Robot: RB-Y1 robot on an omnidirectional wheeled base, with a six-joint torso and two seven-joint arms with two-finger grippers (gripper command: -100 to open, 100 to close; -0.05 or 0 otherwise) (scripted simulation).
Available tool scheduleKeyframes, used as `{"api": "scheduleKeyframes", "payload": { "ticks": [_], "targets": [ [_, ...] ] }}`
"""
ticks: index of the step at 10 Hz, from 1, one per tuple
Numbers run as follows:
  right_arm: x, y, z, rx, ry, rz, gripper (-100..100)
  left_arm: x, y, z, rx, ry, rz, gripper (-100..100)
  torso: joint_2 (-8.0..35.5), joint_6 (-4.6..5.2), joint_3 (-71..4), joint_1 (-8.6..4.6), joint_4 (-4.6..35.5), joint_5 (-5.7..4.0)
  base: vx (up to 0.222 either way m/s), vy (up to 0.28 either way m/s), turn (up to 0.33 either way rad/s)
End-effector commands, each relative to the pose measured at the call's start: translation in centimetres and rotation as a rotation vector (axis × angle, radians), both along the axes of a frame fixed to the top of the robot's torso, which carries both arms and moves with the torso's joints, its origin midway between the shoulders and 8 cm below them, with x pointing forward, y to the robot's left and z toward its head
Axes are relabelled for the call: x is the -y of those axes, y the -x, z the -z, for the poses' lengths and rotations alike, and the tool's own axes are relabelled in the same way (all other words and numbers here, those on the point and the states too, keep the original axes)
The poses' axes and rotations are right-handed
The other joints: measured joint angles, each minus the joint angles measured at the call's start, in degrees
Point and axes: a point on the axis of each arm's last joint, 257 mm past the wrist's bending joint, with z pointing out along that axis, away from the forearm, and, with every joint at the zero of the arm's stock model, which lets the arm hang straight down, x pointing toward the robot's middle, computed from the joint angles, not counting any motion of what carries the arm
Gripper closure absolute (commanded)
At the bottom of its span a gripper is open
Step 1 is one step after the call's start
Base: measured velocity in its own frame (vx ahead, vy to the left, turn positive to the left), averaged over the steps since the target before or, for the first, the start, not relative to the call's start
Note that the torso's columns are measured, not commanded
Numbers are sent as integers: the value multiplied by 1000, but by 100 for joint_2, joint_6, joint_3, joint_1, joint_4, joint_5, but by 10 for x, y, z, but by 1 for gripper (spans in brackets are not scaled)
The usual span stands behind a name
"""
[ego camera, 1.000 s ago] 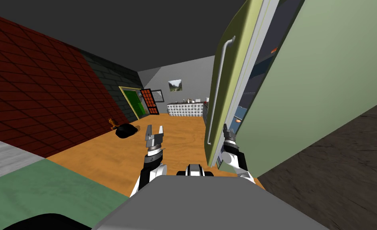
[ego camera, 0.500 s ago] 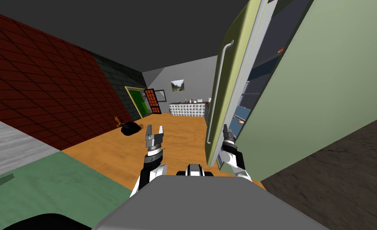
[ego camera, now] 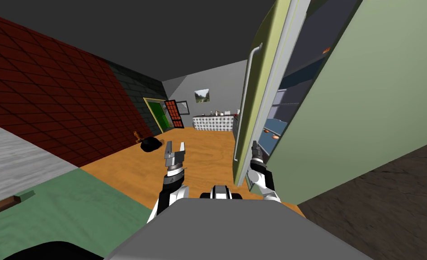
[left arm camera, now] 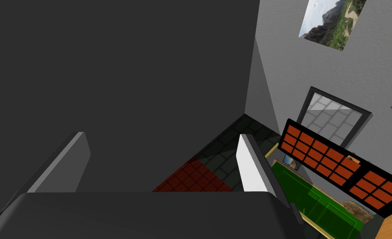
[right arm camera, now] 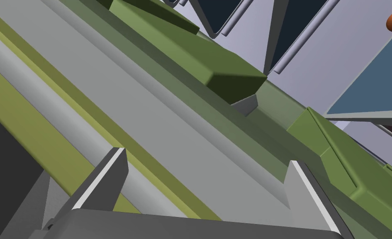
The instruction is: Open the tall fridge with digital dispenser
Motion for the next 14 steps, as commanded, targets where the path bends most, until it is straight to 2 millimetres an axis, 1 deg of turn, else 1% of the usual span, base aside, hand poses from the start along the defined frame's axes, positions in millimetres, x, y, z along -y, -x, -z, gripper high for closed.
{"api": "scheduleKeyframes", "payload": {
  "ticks": [1,2,4,5,6,8,9,10,11,12,14],
  "targets": [
    [-2,-11,-12,-2,9,-11,-100,0,0,0,0,0,0,0,-4,-8,-7,6,15,14,4,6,-44],
    [-3,-15,-17,-2,13,-16,-100,0,0,0,0,0,0,0,-17,-15,-18,11,28,27,8,12,-53],
    [-4,-17,-19,-2,15,-19,-100,0,0,0,0,0,0,0,-37,-30,-37,21,48,49,-4,6,-21],
    [-5,-14,-2,-35,8,-19,-100,0,0,0,0,0,0,0,-50,-31,-47,14,49,50,-28,6,-17],
    [-1,-9,-10,-2,8,-9,100,0,0,0,0,0,0,0,-29,-18,-28,20,23,30,7,-9,91],
    [3,1,1,-2,0,2,100,0,0,0,0,0,0,0,-16,-15,-12,6,10,12,11,-22,75],
    [1,-3,-1,-5,4,-2,100,0,0,0,0,0,0,0,-2,-9,-2,8,4,5,-18,2,-1],
    [7,-1,-3,-1,5,25,100,0,0,0,0,0,0,0,21,-6,13,23,9,9,45,120,-80],
    [11,-1,-5,-1,8,49,100,0,0,0,0,0,0,0,26,-2,19,71,12,21,138,233,-161],
    [11,-1,-5,-1,8,49,100,0,0,0,0,0,0,0,11,-9,9,95,13,34,126,236,-73],
    [20,0,-8,-3,11,97,100,0,0,0,0,0,0,0,18,-20,9,63,25,33,153,298,-77]
  ]
}}
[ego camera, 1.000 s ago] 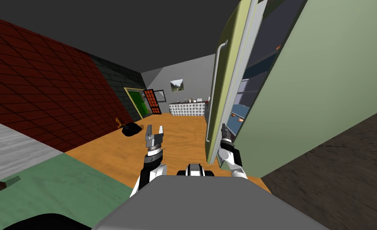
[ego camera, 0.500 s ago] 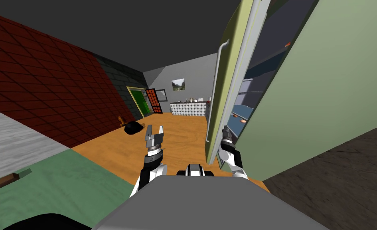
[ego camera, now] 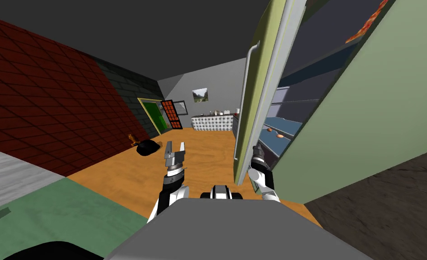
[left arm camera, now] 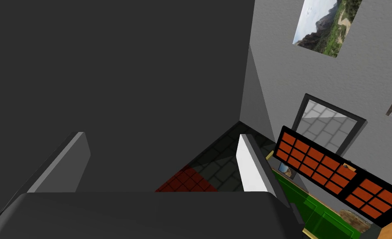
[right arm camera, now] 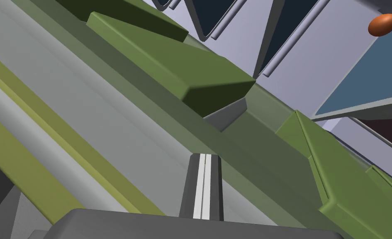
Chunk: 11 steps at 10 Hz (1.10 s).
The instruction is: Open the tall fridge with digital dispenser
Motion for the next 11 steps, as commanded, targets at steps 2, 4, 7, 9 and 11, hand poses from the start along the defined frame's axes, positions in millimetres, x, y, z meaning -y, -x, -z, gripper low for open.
{"api": "scheduleKeyframes", "payload": {
  "ticks": [2,4,7,9,11],
  "targets": [
    [14,0,-9,1,9,79,100,0,0,0,0,0,0,0,-5,5,-6,-8,7,6,192,355,-128],
    [23,2,-10,-6,10,126,100,0,0,0,0,0,0,0,12,12,3,-56,23,3,197,310,-105],
    [31,4,-11,-15,9,172,100,0,0,0,0,0,0,0,46,16,24,-50,23,-1,128,279,-69],
    [37,2,-25,8,44,164,-100,0,0,0,0,0,0,0,97,30,63,-60,13,-25,34,66,-27],
    [42,0,-39,33,64,166,-100,0,0,0,0,-1,0,0,86,31,57,-45,8,-25,18,-17,-45]
  ]
}}
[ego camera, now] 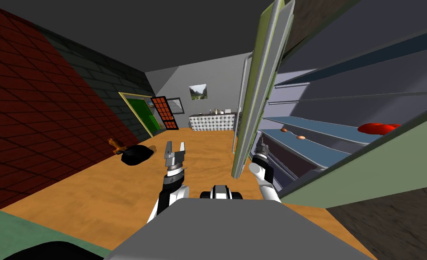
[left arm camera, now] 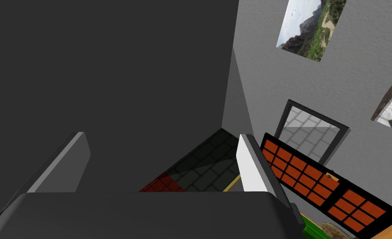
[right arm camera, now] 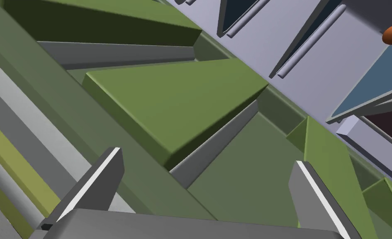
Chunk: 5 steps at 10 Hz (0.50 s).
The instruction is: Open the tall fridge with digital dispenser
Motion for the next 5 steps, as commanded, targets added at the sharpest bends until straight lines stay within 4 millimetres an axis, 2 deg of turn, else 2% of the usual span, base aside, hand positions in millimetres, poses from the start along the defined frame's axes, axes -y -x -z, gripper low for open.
{"api": "scheduleKeyframes", "payload": {
  "ticks": [1,4,5],
  "targets": [
    [10,-1,-24,44,37,6,-100,0,0,0,0,0,0,0,-8,-1,-5,22,-3,6,12,-26,-51],
    [14,-3,-81,170,48,14,-100,0,0,0,0,0,0,0,-24,-2,-16,41,-7,12,46,-21,-113],
    [15,-4,-79,170,37,13,-100,0,0,0,0,0,0,0,-21,-2,-14,39,-7,11,42,-6,-39]
  ]
}}
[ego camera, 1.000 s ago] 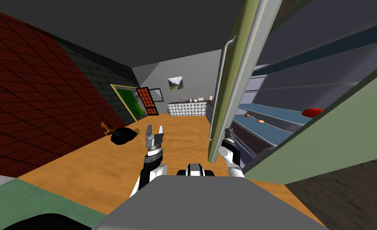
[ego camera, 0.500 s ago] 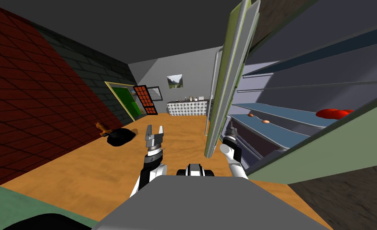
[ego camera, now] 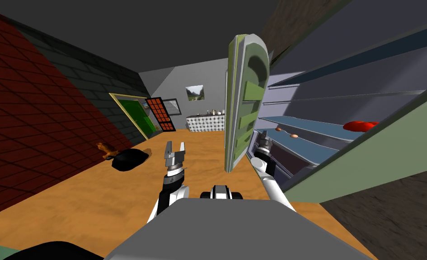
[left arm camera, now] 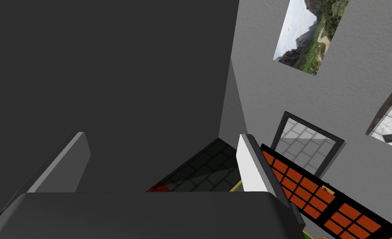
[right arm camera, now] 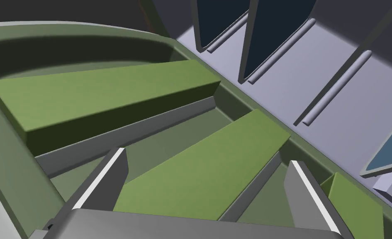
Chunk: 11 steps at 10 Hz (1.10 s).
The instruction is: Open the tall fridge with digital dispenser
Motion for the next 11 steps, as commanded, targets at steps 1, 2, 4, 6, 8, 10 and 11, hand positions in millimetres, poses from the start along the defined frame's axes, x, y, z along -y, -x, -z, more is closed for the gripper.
{"api": "scheduleKeyframes", "payload": {
  "ticks": [1,2,4,6,8,10,11],
  "targets": [
    [4,1,-31,80,-18,2,-100,0,0,0,0,0,0,0,9,0,6,-1,2,-1,39,-6,-103],
    [5,0,-29,80,-27,0,-100,0,0,0,0,0,0,0,13,2,9,-4,4,-1,30,-9,-48],
    [4,0,-48,131,-52,-4,-100,0,0,0,0,0,0,0,12,1,8,-7,5,-1,30,-11,-83],
    [2,-1,-66,181,-85,-10,-100,0,0,0,0,0,0,0,4,2,3,-4,2,-1,41,-6,-91],
    [-1,-2,-83,230,-124,-21,-100,0,0,0,0,0,0,0,8,1,5,-7,3,-1,33,-10,-93],
    [-4,-3,-98,275,-169,-34,-100,0,0,0,0,0,0,0,6,1,4,-4,3,0,45,-7,-97],
    [-11,-2,-117,321,-193,-42,-100,0,0,0,0,0,0,0,8,1,5,-5,2,-2,39,-6,-145]
  ]
}}
